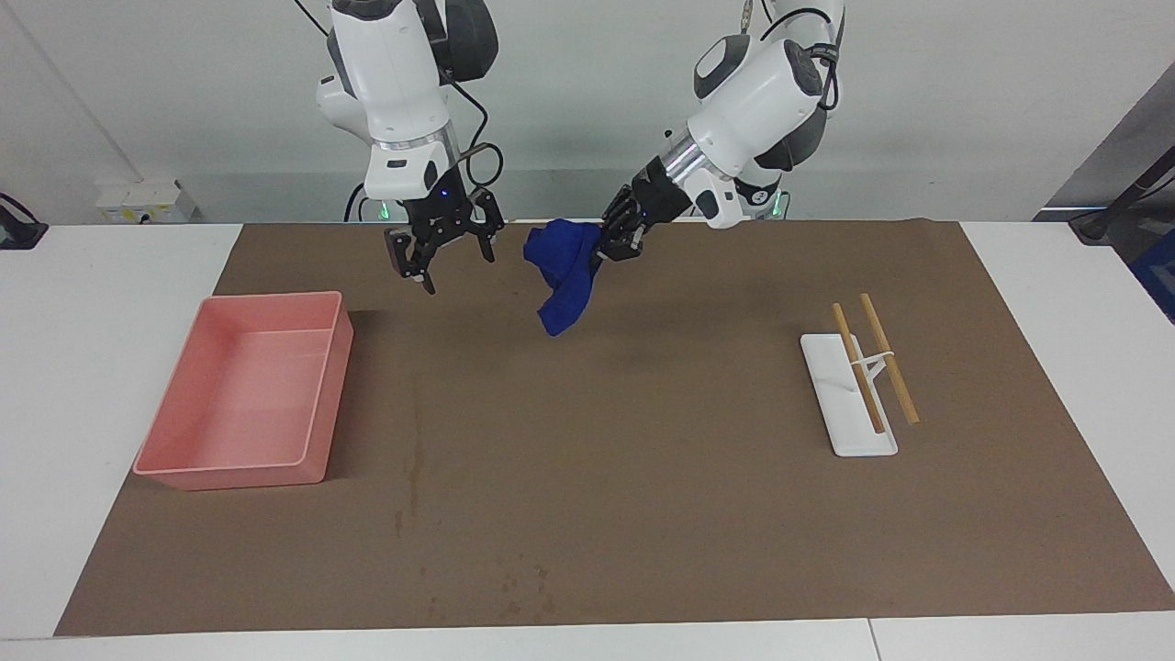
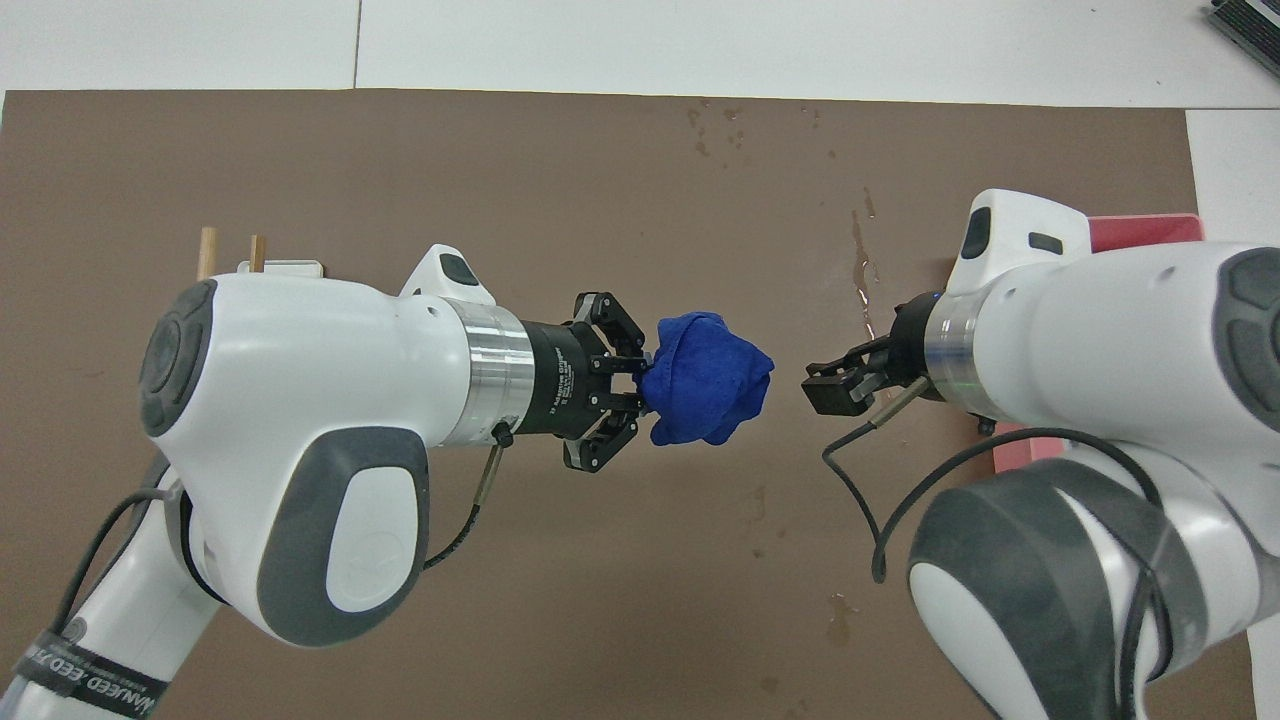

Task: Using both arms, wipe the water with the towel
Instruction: 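Carry the cloth toward the right gripper while the right gripper reaches it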

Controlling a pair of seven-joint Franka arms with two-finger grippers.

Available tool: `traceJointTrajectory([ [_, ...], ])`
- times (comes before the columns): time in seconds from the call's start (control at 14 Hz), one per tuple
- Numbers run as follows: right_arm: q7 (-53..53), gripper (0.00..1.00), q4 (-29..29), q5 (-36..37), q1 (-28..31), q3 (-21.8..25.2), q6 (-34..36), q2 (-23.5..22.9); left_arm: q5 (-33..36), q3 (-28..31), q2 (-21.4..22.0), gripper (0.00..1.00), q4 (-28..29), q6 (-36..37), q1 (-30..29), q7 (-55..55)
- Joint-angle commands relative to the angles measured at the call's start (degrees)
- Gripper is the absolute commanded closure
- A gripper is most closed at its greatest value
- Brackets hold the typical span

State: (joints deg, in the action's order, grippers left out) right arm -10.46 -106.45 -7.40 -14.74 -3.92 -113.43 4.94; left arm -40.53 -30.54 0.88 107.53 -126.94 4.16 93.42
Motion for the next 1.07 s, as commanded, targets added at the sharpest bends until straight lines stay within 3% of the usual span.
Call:
traceJointTrajectory([
  [0.0,9.6,0.0,0.4,-5.5,4.0,0.1,1.2,1.0,-0.8,0.7,0.7,1.0,2.7,-6.4,2.5,-1.0],
  [0.36,26.9,0.0,0.6,-18.3,10.2,0.1,1.3,0.4,-0.8,0.7,1.1,1.0,3.2,-6.7,2.6,-0.9],
  [0.64,45.1,0.0,0.1,-22.1,9.7,0.1,-5.1,-0.5,-1.0,0.6,1.1,1.0,3.2,-7.2,2.8,-0.5],
  [1.0,62.6,0.0,-2.9,-31.6,5.9,0.1,-10.5,-2.1,-1.1,0.6,0.7,1.0,3.6,-14.2,5.4,2.4],
])
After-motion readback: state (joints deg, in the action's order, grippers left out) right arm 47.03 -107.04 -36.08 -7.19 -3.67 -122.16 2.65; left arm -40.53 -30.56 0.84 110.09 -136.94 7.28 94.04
